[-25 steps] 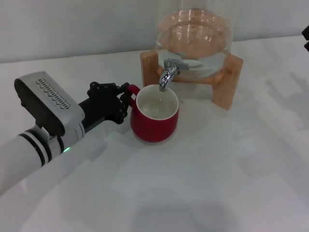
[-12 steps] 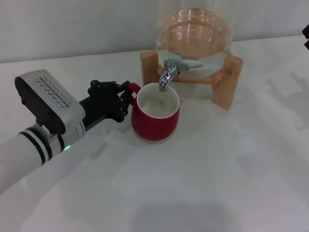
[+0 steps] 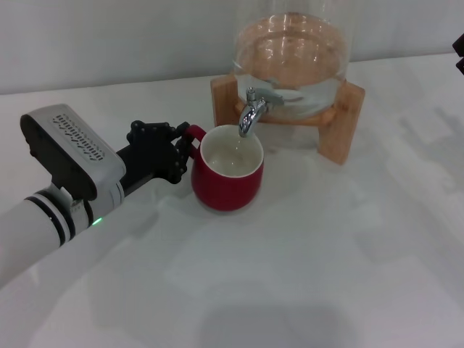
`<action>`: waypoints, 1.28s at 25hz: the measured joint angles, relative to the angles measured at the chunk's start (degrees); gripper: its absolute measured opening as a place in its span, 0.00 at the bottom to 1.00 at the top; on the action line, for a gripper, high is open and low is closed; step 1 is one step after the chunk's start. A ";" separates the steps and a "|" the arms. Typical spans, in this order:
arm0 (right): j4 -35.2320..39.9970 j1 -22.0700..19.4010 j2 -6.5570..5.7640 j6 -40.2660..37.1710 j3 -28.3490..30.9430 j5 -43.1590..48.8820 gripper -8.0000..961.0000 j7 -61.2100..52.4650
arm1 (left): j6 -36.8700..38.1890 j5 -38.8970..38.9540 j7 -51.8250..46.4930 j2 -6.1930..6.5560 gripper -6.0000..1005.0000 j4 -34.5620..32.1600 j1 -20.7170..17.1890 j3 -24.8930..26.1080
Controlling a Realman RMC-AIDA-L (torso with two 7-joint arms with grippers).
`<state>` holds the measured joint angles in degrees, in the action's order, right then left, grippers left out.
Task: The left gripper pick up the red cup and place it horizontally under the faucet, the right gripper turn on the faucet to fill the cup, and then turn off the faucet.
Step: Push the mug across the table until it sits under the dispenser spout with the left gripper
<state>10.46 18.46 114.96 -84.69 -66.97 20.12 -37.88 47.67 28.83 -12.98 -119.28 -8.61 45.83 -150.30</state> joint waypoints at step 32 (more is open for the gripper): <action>0.00 -0.08 0.09 -0.20 -0.08 0.11 0.87 0.00 | -3.71 -0.75 0.77 -0.30 0.10 -0.67 -0.05 -0.27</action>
<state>10.46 18.38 115.05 -84.89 -67.05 20.23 -37.88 43.97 28.08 -12.21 -119.58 -9.29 45.79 -150.57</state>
